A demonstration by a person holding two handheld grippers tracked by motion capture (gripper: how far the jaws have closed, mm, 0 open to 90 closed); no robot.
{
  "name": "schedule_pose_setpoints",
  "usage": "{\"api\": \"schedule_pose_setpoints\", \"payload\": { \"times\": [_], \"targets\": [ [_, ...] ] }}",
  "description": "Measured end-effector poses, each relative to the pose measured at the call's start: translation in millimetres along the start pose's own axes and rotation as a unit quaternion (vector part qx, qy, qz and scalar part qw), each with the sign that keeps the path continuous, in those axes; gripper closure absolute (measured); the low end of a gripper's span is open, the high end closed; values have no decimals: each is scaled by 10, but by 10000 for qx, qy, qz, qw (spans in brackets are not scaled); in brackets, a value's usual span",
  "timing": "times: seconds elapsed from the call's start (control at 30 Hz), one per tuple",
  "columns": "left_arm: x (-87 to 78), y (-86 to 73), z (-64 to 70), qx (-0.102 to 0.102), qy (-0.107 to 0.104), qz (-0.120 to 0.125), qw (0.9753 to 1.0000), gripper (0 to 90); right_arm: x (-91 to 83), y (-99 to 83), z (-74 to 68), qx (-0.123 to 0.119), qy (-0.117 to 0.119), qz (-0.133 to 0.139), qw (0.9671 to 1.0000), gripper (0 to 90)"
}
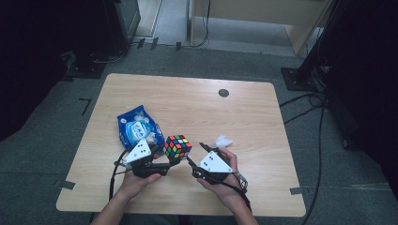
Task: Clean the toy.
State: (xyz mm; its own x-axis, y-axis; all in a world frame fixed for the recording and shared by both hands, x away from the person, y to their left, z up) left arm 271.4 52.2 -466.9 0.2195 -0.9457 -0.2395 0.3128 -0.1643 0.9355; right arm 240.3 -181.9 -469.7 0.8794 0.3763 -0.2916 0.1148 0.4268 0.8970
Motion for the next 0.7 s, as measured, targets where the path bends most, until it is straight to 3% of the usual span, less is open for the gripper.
{"api": "schedule_pose_setpoints", "payload": {
  "times": [0.07, 0.17, 0.3, 0.47, 0.63, 0.7],
  "targets": [
    [22, 1, 9, -17, -96, -137, 9999, 342, 2, -19, -5, -357, -104, 160, 9992, 381],
    [56, 6, 17, -69, -181, -237, 9995, 341, 3, -56, -17, -667, -114, 272, 9973, 405],
    [61, 14, -11, -249, -263, -324, 9988, 341, -1, -97, -58, -1200, -121, 508, 9914, 397],
    [56, 13, -61, -469, -277, -439, 9976, 341, 1, -119, -93, -1520, -112, 622, 9864, 383],
    [77, 12, -49, -476, -266, -440, 9975, 341, 15, -140, -176, -1761, -6, 601, 9825, 396],
    [89, 14, -36, -464, -238, -425, 9977, 341, 22, -142, -221, -1735, 77, 584, 9831, 397]
  ]
}}
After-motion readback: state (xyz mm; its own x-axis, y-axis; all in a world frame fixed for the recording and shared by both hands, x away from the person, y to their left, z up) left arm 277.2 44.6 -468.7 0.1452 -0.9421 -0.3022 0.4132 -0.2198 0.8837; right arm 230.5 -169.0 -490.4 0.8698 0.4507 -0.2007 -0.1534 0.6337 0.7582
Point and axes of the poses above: each handheld gripper's, and its own axes: x roughly forward along the jaws, y roughly out of its top, z roughly to its right, the point moved 1 cm from there along x, roughly forward along the jaws, and after that the axes turned 12 degrees about -y, right-handed, at the moved point
